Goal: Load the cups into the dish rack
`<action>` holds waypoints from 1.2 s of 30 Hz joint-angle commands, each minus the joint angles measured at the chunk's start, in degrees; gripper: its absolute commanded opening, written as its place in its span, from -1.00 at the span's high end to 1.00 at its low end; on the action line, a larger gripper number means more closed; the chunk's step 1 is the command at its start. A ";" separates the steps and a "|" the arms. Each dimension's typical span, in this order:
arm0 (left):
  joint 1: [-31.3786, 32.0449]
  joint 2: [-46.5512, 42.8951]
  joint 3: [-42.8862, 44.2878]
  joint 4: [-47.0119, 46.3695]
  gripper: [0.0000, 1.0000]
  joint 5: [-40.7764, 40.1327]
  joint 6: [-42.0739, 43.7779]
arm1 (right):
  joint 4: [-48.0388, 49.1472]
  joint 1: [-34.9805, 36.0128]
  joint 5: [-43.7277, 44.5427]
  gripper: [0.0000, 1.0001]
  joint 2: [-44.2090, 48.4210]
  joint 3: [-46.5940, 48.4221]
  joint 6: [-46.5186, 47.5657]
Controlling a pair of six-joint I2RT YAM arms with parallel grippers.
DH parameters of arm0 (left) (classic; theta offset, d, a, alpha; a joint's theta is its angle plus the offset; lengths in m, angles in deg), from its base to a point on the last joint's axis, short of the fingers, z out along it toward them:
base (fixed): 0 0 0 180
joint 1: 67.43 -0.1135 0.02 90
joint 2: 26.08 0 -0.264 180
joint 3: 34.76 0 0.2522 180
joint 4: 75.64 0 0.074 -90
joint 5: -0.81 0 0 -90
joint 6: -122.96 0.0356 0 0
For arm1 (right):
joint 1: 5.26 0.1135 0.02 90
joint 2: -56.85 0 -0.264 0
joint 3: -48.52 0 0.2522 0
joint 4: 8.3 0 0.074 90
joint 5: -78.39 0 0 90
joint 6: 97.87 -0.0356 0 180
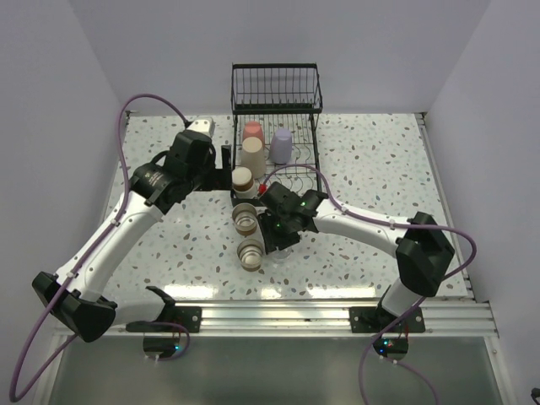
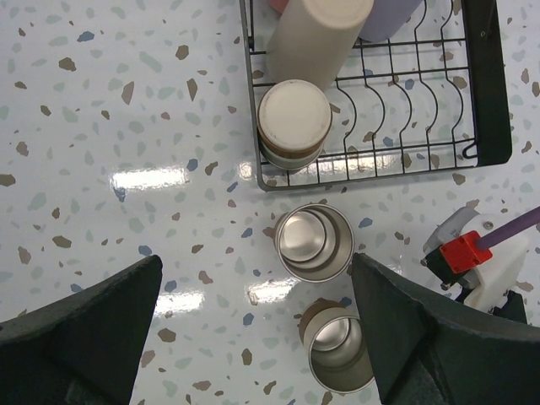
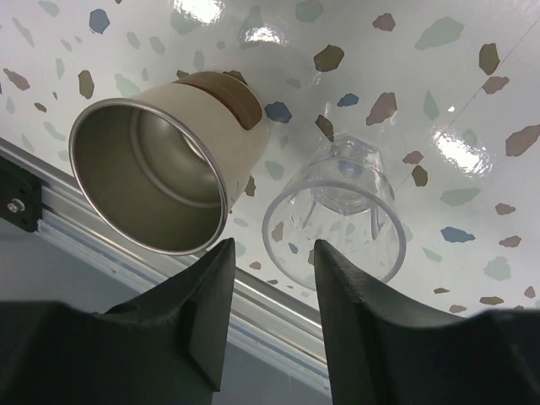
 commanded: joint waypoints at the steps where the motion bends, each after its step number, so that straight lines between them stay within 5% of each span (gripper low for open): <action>1: 0.13 0.12 0.80 0.19 -0.92 -0.30 1.19 | 1.95 0.34 -0.30 0.10 -1.06 1.46 0.58; 10: 0.13 1.53 1.69 -0.25 -0.92 -0.03 2.33 | 2.30 0.52 0.14 0.20 -3.52 1.55 0.58; 21: 0.05 1.45 0.81 -0.60 -0.93 -0.56 2.86 | -0.86 1.13 4.00 1.00 -5.54 3.48 1.46; 36: 0.13 -0.93 -0.77 -1.39 -0.93 0.05 1.10 | -11.23 1.31 17.89 1.00 5.95 6.56 2.87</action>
